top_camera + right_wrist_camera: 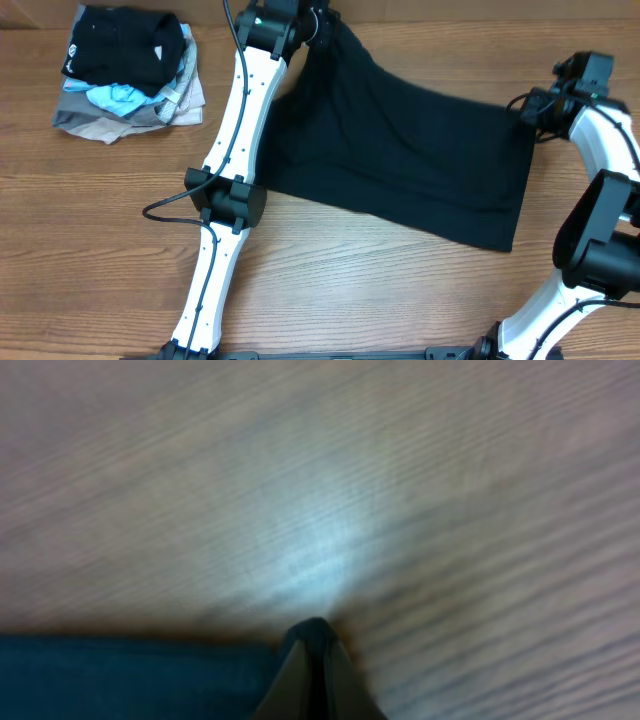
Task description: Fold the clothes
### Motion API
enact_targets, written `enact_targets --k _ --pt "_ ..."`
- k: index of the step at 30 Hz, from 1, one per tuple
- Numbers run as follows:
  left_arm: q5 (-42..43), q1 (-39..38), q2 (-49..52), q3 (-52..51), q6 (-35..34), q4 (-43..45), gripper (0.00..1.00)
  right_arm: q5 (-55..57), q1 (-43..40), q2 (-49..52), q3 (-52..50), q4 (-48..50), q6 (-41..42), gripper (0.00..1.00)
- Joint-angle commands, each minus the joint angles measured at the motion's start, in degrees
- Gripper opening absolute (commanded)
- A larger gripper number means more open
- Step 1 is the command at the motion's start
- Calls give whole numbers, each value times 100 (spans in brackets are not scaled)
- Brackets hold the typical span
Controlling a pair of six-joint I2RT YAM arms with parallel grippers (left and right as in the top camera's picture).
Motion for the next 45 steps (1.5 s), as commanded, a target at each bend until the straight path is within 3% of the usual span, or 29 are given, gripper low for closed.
enact_targets --k 1,3,8,19,30,42,44,45 --pt "-289 81 -46 170 590 162 4 11 -15 -210 660 -444 -142 4" --pt "-402 85 -46 170 957 201 4 11 -20 -227 903 -852 -166 4" --pt "-354 192 -81 238 903 -101 4 -140 -66 -437 1381 -1897 -181 4" --pt "76 343 -144 413 815 -2376 4 -732 -184 -739 1296 -4074 127 4" --pt "-380 350 -129 332 820 -3598 4 -745 -393 -721 236 -3665 149 4" --pt "-350 332 -127 -1075 817 -3598 4 -752 -501 -721 116 -3644 144 4" --pt "-348 339 -127 -1259 817 -3598 4 -807 -501 -721 76 -3654 142 8" --pt "-345 339 -127 -1287 815 -3598 13 -807 -501 -721 63 -3661 142 10"
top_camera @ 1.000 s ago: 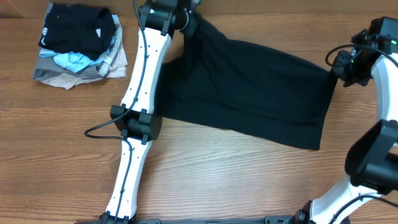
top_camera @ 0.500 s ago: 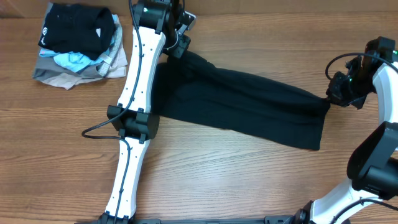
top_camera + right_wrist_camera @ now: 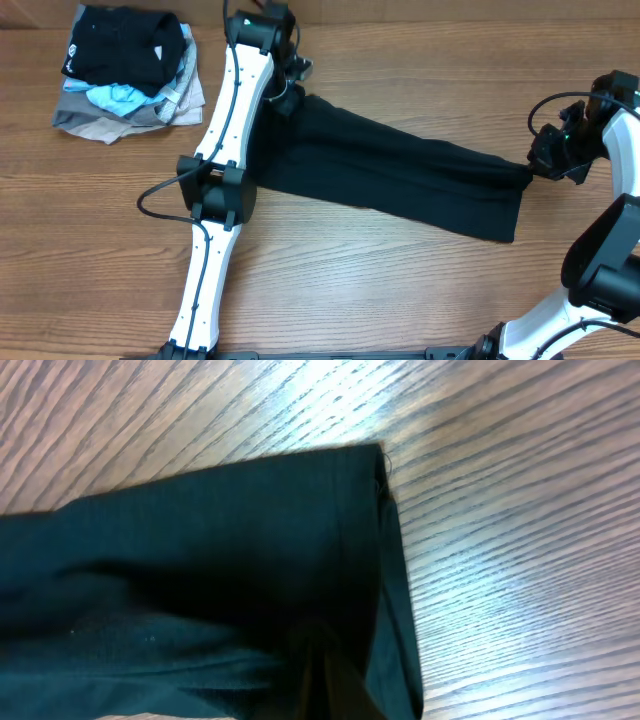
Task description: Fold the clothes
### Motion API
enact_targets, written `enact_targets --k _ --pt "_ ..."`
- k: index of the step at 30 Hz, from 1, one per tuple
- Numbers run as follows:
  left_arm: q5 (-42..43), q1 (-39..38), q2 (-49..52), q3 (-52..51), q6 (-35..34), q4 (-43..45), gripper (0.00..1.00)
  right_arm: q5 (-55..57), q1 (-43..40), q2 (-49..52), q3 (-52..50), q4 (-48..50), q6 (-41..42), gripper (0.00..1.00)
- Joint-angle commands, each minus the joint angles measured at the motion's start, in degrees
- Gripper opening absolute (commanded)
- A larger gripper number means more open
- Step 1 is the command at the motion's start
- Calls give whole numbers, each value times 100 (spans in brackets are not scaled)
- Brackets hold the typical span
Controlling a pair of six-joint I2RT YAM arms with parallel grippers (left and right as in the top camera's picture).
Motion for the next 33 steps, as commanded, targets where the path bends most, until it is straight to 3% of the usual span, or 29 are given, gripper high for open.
enact_targets --k 1,2,3,4,11,16,23,26,29,33 --pt "-46 -9 -127 -170 81 -15 35 -44 -28 -127 -122 13 31 20" --pt "-35 -9 -127 -170 81 -15 46 -44 -28 -127 -144 9 31 28" --pt "-33 -9 -127 -170 79 -15 80 -44 -28 -127 -186 11 28 41" --pt "-35 -13 -127 -170 7 -15 100 -42 -28 -127 -256 20 9 53" --pt "111 133 -166 28 -297 -15 100 -42 -15 -127 -839 636 -39 76" --pt "549 393 -247 599 -566 -15 100 -44 0 -127 -1488 1196 -55 82" --pt "680 640 -542 1080 -675 -15 100 -44 0 -127 -2277 2129 -26 83" --pt "682 704 -664 1097 -737 -13 100 -44 0 -127 -2533 2498 -26 71" --pt "678 778 -699 1097 -737 -13 100 -52 0 -127 -2953 3093 26 41" --pt "678 824 -699 1097 -739 -13 100 -136 0 -127 -3185 3366 323 8"
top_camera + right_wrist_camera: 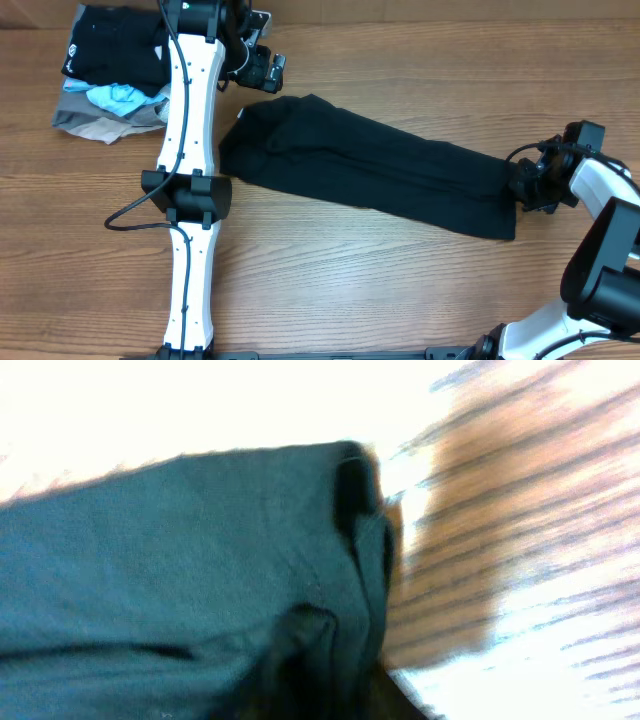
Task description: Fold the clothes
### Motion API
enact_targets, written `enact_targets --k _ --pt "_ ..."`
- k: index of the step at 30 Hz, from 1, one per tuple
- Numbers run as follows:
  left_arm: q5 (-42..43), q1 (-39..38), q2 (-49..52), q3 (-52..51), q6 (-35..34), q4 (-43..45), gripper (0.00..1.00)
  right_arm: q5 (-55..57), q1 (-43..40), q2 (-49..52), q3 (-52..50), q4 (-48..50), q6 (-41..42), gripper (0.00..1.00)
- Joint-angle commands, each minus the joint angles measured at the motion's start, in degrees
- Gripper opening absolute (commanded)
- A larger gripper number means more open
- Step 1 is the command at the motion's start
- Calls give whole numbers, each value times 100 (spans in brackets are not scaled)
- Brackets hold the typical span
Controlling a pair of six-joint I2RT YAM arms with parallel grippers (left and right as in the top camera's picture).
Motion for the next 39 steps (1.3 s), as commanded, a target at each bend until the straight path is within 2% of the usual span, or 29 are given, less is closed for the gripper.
enact_targets --k 1,7,13,19,25,31,39 --pt "70 79 -236 146 -72 -11 100 -55 15 271 -350 -9 267 4" --pt "-343 79 -236 144 -70 -11 100 -232 -304 229 205 -525 339 4" --pt "-468 79 -236 144 -72 -11 100 -407 -953 221 1906 -2203 4 4" --pt "-470 79 -236 144 -70 -11 100 -422 -855 221 3257 -3453 -291 4" --pt "-470 76 -236 144 -70 -9 100 -402 264 223 3344 -3709 -234 4" --pt "-470 76 -236 144 -68 13 100 -94 1829 535 3311 -3552 413 4" --pt "-470 76 -236 140 -68 96 100 -374 3064 1093 3311 -3126 820 4"
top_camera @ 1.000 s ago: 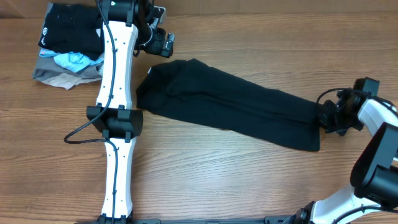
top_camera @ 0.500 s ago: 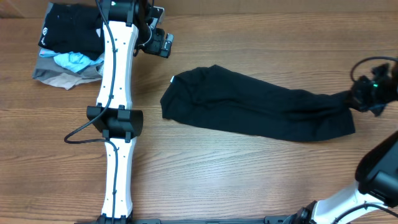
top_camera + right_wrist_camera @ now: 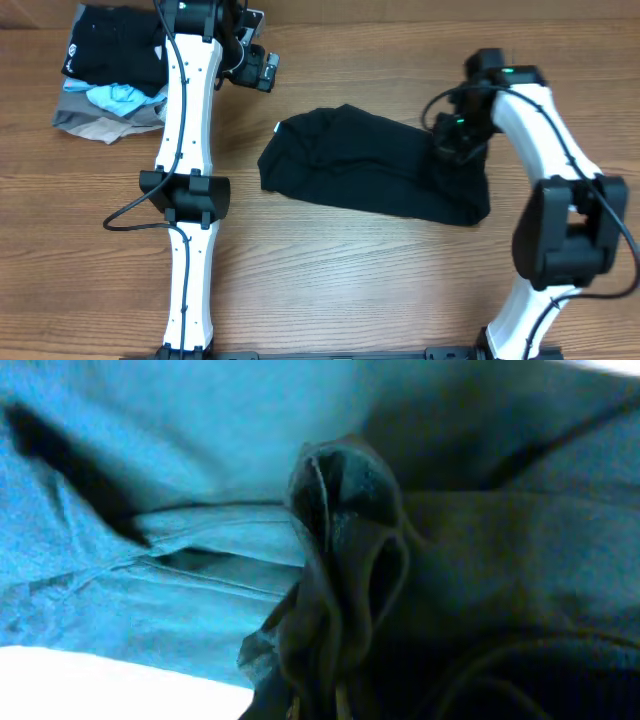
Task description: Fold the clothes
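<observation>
The black garment [image 3: 350, 165] lies as a short, thick band in the middle of the table in the overhead view. Its right part is doubled over itself. My right gripper [image 3: 455, 140] sits over that right part, shut on a bunched end of the cloth. In the right wrist view the garment [image 3: 180, 480] fills the frame, and a gathered fold rises from my right gripper [image 3: 318, 702], whose fingers are buried in it. My left gripper [image 3: 258, 68] stands open at the far side, apart from the garment and holding nothing.
A pile of folded clothes [image 3: 125, 75], black on top with light blue and grey beneath, sits at the far left corner. The left arm [image 3: 185, 150] runs the length of the table just left of the garment. Bare wooden table [image 3: 350, 280] lies in front.
My right gripper has moved from the garment's far right end leftward and farther back, carrying that end with it. The garment is now much shorter. The left gripper has barely moved.
At first both grippers held the garment's far edge with the cloth spread wide. Then it lay as a long narrow strip, still held at both ends. Then the left gripper had let go and stood near the pile. Now the right end lies doubled over the strip.
</observation>
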### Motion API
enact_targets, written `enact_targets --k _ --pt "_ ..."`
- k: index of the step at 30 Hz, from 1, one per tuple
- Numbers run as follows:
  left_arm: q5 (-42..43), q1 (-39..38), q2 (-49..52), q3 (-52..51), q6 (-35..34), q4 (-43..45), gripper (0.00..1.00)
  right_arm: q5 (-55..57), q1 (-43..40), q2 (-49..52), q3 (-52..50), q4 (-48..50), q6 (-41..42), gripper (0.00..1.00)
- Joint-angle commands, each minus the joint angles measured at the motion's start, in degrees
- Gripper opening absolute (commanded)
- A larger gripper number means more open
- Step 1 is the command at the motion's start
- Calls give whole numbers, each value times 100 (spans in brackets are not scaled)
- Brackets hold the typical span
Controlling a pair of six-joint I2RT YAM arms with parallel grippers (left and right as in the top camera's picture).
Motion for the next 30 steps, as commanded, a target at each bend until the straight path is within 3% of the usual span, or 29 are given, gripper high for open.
enact_targets --k 1,2,3,4,7,11,14,17,25,26,29,30 --pt "-52 33 -234 133 -57 50 100 -304 448 46 85 57 173 8" --pt "-50 33 -234 133 -57 57 100 -435 560 28 96 11 168 15" --pt "-52 33 -234 133 -57 72 100 -610 656 22 133 -87 142 35" --pt "-50 33 -234 133 -57 81 100 -739 708 20 210 -256 92 46" --pt "-42 33 -234 133 -57 140 100 -811 737 0 560 -796 -275 63" --pt "11 33 -234 133 -57 221 100 -442 721 -103 1054 -1152 -378 72" --pt "11 33 -234 133 -57 238 100 695 682 -286 1353 -1447 -378 80" --pt "11 33 -234 133 -57 238 100 1145 546 -289 1333 -1722 -431 82" --pt "11 28 -234 133 -57 313 100 1123 101 -284 752 -1239 -1746 84" --pt "11 26 -234 133 -57 332 100 667 4 -282 509 -1023 -2282 82" --pt "11 26 -234 133 -57 337 100 398 -4 -282 227 -833 -2601 72" --pt "11 26 -234 133 -57 337 100 380 -4 -282 105 -752 -2601 59"
